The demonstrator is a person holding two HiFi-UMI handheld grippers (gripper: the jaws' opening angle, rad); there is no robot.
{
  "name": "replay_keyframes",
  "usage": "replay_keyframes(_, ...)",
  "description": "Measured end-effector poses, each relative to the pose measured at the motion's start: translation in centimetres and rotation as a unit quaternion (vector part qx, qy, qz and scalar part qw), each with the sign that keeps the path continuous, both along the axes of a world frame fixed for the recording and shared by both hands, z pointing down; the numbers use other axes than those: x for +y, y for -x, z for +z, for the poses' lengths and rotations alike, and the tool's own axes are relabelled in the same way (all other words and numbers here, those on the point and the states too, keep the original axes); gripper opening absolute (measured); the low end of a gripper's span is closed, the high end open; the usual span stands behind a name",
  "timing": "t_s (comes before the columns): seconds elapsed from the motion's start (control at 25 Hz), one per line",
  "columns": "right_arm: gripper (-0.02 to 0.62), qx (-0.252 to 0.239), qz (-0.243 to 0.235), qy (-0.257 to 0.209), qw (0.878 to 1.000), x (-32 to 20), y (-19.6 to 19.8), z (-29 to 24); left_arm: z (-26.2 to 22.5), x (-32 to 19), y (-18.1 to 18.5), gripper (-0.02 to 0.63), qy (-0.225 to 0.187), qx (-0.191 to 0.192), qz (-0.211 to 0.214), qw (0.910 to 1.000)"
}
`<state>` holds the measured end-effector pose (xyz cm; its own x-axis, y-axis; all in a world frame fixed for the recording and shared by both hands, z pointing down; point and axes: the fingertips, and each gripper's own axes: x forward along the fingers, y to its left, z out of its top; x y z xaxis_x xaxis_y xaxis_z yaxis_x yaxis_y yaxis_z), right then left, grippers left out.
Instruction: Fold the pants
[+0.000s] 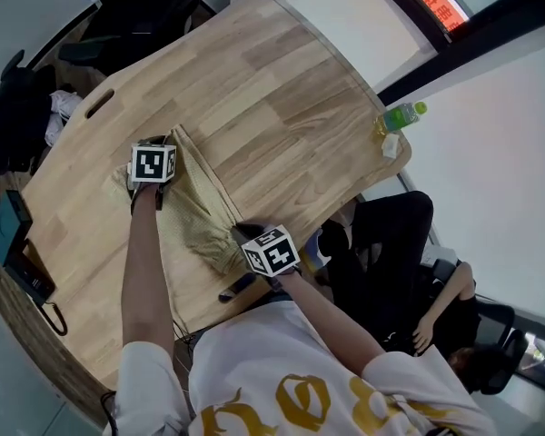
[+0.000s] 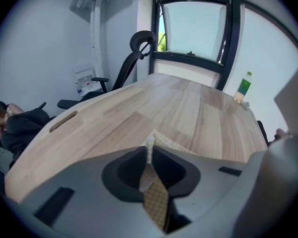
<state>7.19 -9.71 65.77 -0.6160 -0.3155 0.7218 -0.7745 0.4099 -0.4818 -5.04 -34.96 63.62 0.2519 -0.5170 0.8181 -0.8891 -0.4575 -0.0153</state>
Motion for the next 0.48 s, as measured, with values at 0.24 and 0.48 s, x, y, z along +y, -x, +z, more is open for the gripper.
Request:
replay_keyframes(0.24,0.023,0.011,-0.011,-0.005,1.0,0.0,0.0,-0.1,0.0,0.6,-1.4,0.257,-0.006,0.04,0.009,0.9991)
replay_keyframes(0.48,0.023,0.015,-0.004,-0.001,1.0,0.0,-0.2,0.0,-3.2,1.3,-1.5,0.344,-0.032,0.112,-0.023,0.993)
